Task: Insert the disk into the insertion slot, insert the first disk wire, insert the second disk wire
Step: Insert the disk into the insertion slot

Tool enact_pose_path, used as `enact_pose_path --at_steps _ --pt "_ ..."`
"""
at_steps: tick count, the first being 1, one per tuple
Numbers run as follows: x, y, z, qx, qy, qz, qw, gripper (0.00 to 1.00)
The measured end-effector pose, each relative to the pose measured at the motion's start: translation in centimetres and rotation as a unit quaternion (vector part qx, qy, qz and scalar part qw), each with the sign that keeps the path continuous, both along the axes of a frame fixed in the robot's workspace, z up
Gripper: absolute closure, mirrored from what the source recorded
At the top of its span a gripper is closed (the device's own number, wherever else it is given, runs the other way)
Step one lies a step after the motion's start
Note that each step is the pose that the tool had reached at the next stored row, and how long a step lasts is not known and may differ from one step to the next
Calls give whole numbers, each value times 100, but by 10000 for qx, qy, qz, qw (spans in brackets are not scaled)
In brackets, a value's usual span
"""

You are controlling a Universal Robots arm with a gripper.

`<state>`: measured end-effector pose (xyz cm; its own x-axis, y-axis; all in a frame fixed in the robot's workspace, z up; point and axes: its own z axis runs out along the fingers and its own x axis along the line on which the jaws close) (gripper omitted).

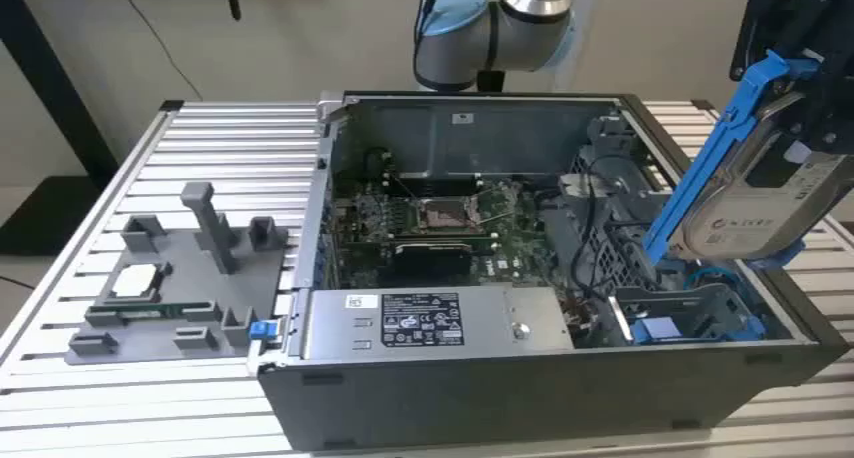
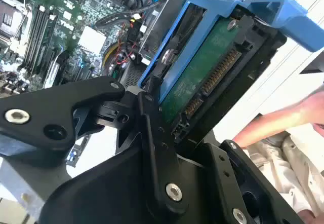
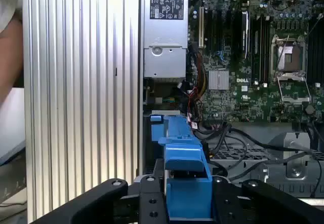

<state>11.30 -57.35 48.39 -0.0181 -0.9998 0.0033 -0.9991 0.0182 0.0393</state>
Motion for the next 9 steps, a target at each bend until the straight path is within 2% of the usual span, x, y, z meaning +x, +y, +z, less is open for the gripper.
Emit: enact_pose_path --at_steps 9 --pt "0 0 -5 0 0 0 10000 100"
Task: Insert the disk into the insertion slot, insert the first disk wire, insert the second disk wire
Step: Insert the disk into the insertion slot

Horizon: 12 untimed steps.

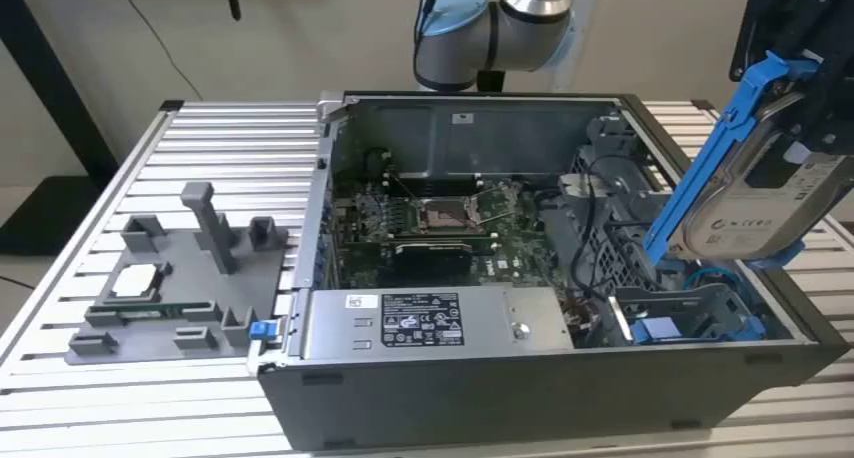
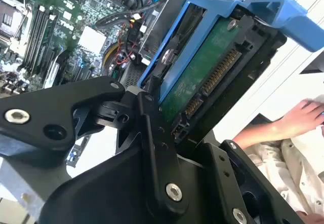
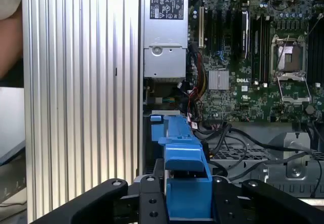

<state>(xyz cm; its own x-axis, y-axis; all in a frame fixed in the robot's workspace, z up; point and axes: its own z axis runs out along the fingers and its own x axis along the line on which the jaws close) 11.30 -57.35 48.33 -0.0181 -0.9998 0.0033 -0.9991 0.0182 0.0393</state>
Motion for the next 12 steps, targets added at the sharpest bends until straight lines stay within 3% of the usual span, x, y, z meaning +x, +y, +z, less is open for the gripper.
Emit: enact_pose_path --at_steps 12 --pt "0 0 -26 0 0 0 10000 100"
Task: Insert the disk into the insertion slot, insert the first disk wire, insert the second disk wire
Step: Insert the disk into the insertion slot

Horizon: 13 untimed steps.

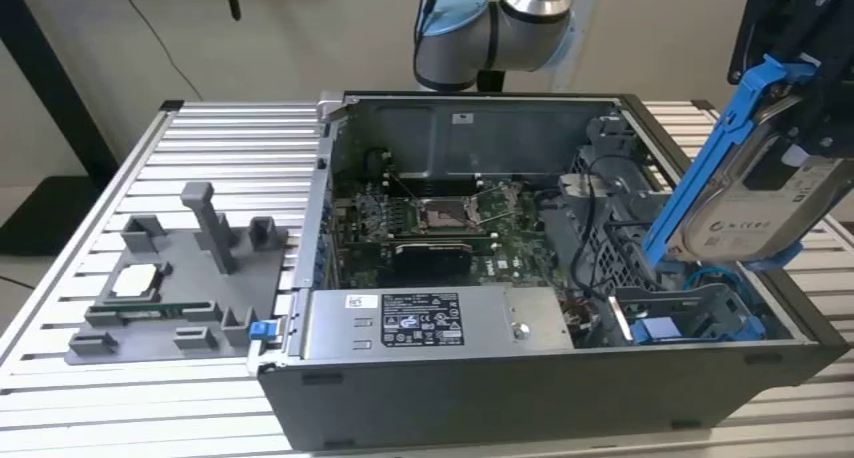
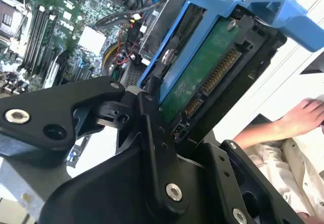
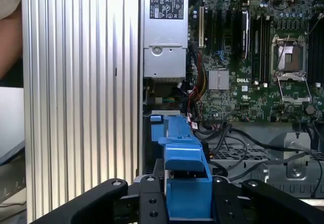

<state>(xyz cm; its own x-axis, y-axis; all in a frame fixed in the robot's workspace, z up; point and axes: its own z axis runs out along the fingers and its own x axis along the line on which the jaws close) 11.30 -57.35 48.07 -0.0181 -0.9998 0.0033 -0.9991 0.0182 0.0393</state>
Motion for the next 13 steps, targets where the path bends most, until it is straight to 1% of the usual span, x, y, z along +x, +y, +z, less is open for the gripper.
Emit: enact_pose_path --at_steps 13 --pt "0 0 -233 0 0 0 10000 100"
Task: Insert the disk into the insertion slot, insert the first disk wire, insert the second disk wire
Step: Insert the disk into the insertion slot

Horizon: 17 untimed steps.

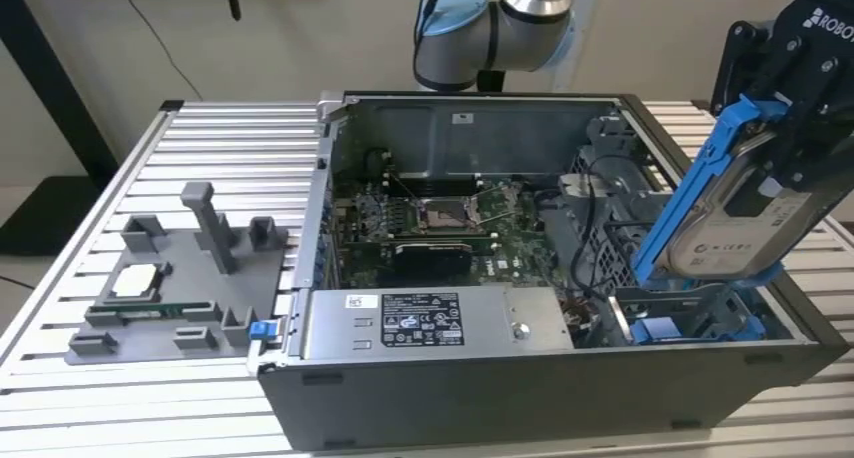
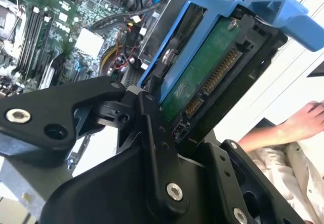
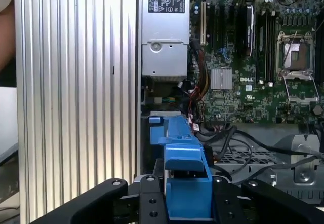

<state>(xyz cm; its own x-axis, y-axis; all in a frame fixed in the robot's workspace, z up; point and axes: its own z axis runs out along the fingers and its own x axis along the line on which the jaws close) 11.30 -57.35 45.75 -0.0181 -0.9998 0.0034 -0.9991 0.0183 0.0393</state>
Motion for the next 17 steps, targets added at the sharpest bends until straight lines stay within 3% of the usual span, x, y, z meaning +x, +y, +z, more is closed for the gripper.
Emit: enact_pose_path --at_steps 7,17 --pt "0 0 -86 0 0 0 10000 100" --pt "0 0 -103 1 0 0 10000 100"
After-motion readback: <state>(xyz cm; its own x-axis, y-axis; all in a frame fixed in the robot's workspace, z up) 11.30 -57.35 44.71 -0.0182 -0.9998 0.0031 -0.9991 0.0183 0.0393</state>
